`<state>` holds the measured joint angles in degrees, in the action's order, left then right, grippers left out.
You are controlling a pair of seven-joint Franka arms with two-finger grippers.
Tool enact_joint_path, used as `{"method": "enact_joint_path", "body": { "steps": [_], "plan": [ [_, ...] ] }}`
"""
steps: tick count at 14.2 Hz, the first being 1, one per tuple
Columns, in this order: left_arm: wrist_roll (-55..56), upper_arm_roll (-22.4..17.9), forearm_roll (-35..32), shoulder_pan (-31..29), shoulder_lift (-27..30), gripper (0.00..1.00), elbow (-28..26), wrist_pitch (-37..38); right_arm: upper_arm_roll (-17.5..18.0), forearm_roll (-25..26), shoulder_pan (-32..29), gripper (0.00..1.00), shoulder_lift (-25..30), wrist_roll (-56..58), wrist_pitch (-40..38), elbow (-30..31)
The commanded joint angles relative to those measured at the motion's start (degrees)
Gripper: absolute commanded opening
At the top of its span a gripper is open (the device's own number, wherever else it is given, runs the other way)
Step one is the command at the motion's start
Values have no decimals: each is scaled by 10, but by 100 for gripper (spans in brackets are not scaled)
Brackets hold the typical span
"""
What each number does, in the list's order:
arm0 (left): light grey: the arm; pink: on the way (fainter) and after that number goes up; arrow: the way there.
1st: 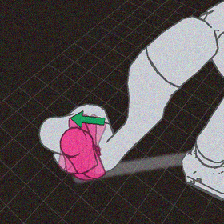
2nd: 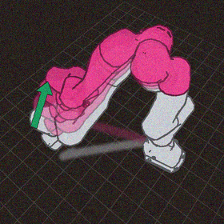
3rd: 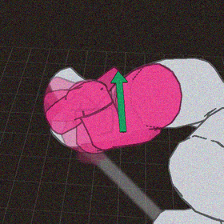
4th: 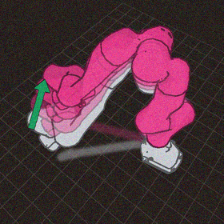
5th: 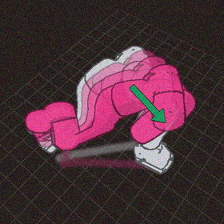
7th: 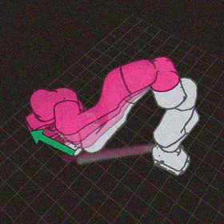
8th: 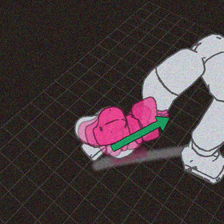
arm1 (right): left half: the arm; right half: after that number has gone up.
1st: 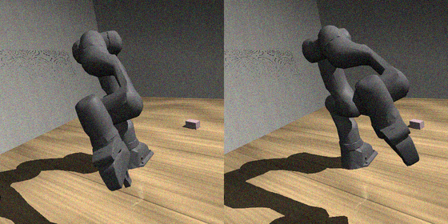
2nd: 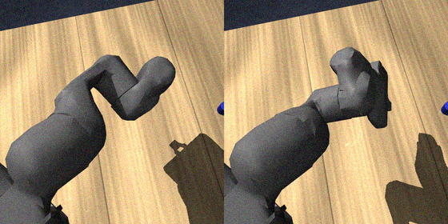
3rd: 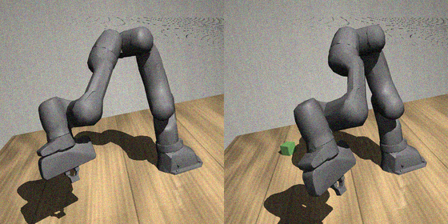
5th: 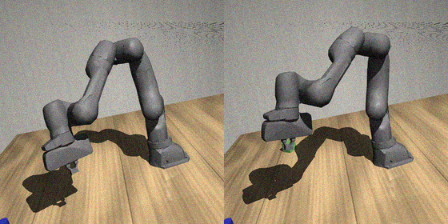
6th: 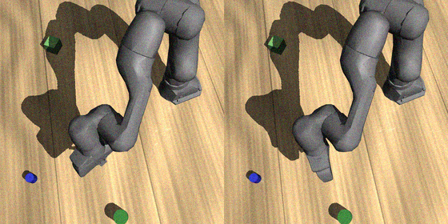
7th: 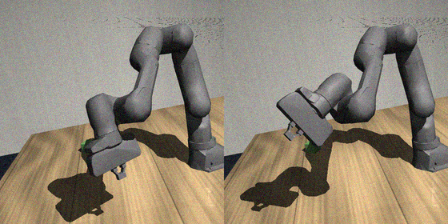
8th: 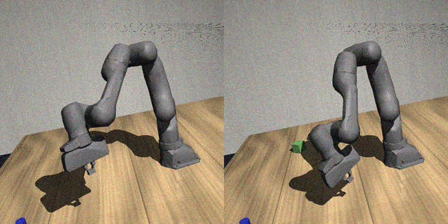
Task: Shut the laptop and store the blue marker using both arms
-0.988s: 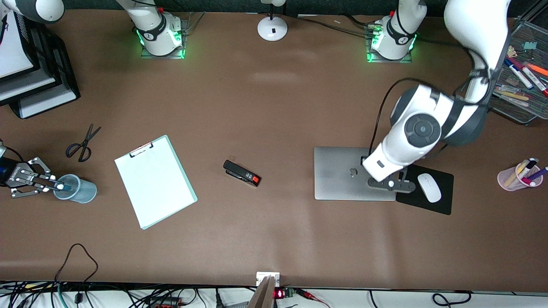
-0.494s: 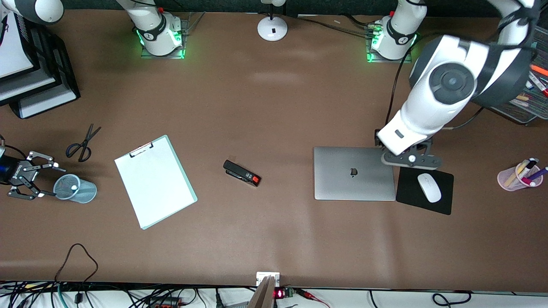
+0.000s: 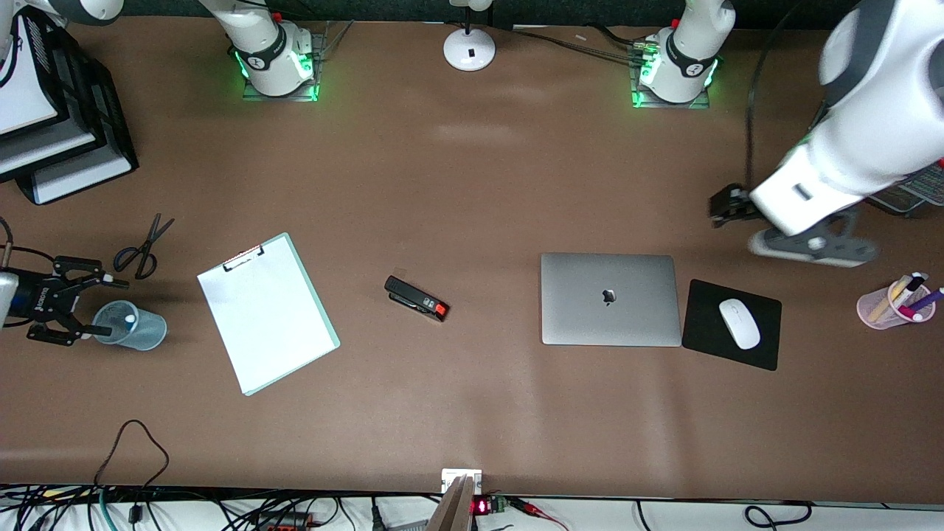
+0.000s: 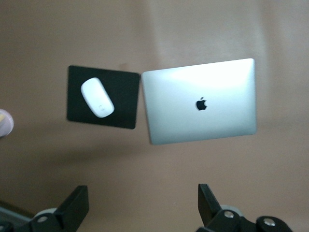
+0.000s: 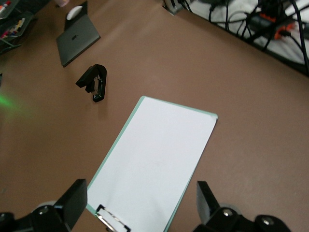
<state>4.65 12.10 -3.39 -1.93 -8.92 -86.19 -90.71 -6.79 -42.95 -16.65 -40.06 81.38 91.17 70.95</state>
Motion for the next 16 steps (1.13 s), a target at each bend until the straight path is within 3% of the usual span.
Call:
{"method": "enact_joint_path", "body": {
  "steps": [1,4,6,9,14,16],
  "plan": [
    [-21,-63,24,27,57,100,-65,-4,-2,67,28,100,38,-123,0,2],
    [-12,-76,25,36,83,100,-99,-37,-2,165,74,100,90,-295,-12,15],
    [-19,-116,43,53,89,100,-113,-39,-2,214,101,100,123,-363,-24,37],
    [-12,-117,44,53,92,100,-114,-46,-2,253,124,100,161,-494,-83,48],
    [-20,-111,38,51,100,100,-114,-45,-1,363,177,100,235,-641,-176,56],
    [-22,-110,38,51,97,100,-110,-46,-1,387,195,100,288,-690,-181,99]
  ]
}}
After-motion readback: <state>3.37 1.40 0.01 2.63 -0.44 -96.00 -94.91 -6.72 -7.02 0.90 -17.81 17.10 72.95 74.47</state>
